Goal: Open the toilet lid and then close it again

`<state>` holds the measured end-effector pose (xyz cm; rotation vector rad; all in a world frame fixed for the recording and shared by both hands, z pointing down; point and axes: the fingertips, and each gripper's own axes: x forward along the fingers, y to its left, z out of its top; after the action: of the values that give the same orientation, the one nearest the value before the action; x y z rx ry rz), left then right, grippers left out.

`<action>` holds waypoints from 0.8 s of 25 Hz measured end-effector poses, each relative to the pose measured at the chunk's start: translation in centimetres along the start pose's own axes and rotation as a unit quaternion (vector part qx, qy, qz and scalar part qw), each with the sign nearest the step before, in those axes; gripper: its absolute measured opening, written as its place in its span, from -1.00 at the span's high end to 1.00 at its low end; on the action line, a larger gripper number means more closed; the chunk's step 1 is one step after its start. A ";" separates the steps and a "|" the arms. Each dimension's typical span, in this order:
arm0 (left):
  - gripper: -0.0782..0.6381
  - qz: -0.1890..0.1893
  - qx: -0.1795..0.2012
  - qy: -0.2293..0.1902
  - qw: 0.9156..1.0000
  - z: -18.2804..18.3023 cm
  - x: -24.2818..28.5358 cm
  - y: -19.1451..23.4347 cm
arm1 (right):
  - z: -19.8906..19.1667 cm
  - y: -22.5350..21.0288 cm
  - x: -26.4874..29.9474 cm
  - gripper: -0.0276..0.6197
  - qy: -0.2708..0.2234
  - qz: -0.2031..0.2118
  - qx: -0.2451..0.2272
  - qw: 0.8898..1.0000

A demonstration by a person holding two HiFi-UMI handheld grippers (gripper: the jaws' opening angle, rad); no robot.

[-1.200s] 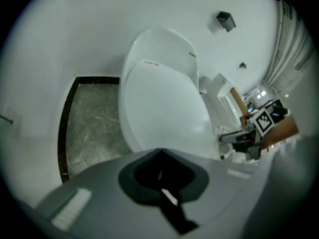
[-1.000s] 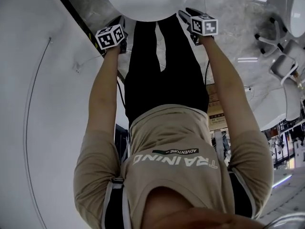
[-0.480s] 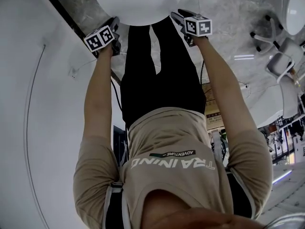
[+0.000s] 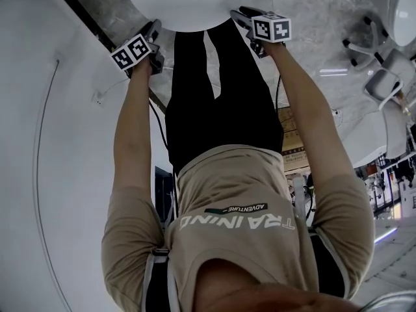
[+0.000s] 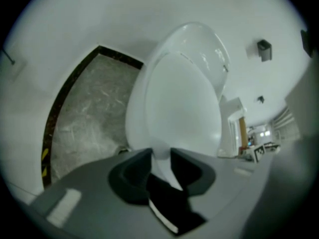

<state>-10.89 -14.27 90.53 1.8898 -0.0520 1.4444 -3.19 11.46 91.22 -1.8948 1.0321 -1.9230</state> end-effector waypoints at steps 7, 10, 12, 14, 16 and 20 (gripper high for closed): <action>0.44 -0.009 0.017 0.016 1.000 0.2 0.1 -0.2 | 0.3 -0.3 0.1 0.46 -0.002 0.014 0.033 0.999; 0.44 -0.016 0.026 0.028 0.999 0.1 0.2 -0.3 | 0.3 -0.3 0.0 0.46 -0.007 0.018 0.044 0.999; 0.44 -0.020 0.041 0.035 0.998 0.0 0.0 -0.4 | 0.0 -0.2 -0.3 0.50 -0.003 0.023 0.032 0.999; 0.44 -0.023 0.061 0.038 0.997 -0.1 -0.3 -0.6 | -0.1 0.1 -0.6 0.60 0.008 0.025 -0.008 1.000; 0.44 -0.032 0.059 0.036 0.997 0.2 -0.5 -0.7 | -0.1 0.1 -0.8 0.64 0.018 0.026 -0.033 0.999; 0.44 -0.049 0.042 0.030 0.997 0.4 -1.2 -1.2 | 0.0 0.2 -1.5 0.71 0.027 0.035 -0.039 0.998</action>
<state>-10.48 -14.12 88.87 1.8879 0.1297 1.4559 -3.07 12.26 89.92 -1.8302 1.1906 -1.9300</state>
